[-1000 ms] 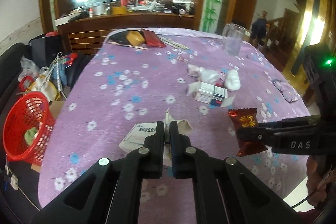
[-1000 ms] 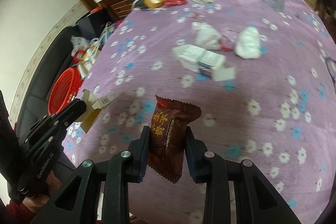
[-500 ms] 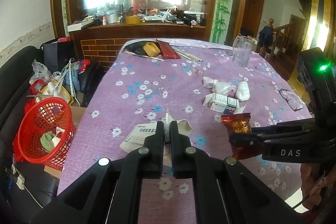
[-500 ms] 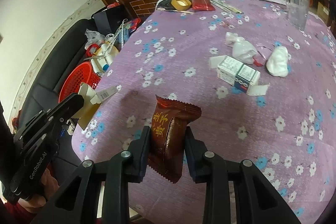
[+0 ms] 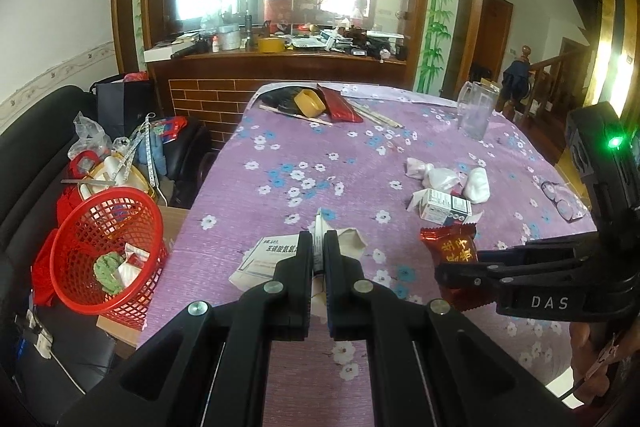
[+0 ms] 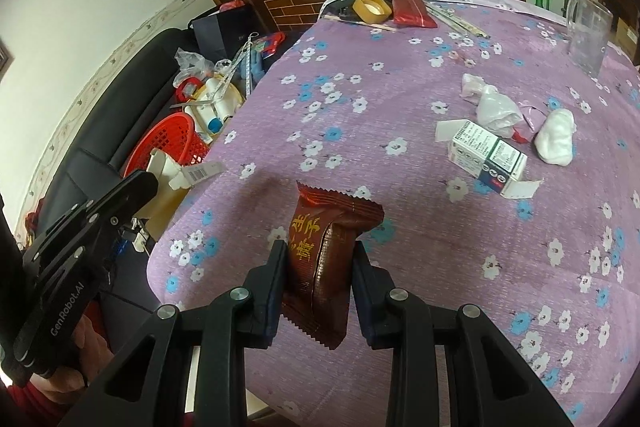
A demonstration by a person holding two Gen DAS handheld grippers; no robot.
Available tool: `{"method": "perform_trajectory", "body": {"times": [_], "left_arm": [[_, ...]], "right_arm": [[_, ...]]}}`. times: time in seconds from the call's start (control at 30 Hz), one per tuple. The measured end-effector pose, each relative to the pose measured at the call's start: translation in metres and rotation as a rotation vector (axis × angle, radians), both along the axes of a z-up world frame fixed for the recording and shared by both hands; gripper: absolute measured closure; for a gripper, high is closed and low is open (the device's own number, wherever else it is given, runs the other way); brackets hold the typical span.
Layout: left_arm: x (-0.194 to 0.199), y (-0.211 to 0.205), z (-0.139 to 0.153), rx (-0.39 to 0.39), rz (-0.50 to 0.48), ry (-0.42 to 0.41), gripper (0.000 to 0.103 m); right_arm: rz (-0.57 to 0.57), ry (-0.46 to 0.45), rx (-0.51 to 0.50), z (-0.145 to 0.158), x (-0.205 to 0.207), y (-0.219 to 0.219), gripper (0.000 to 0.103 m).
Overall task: Collect trash
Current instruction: 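Carry the white box and brown wrapper over the red wastebasket and release both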
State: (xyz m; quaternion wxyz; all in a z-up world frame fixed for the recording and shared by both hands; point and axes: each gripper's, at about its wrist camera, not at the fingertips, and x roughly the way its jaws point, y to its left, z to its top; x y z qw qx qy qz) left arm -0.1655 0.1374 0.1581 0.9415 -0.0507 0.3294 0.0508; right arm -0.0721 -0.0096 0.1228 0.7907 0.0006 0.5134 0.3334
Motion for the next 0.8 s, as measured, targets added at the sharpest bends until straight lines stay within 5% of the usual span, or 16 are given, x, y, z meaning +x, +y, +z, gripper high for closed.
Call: {"method": "perform_trajectory", "body": {"times": [0.8], "left_arm": [[-0.004, 0.026, 0.009, -0.014, 0.037, -0.026, 0.098]], "right_arm": [[0.003, 0.004, -0.009, 0.001, -0.003, 0.010, 0.070]]}}
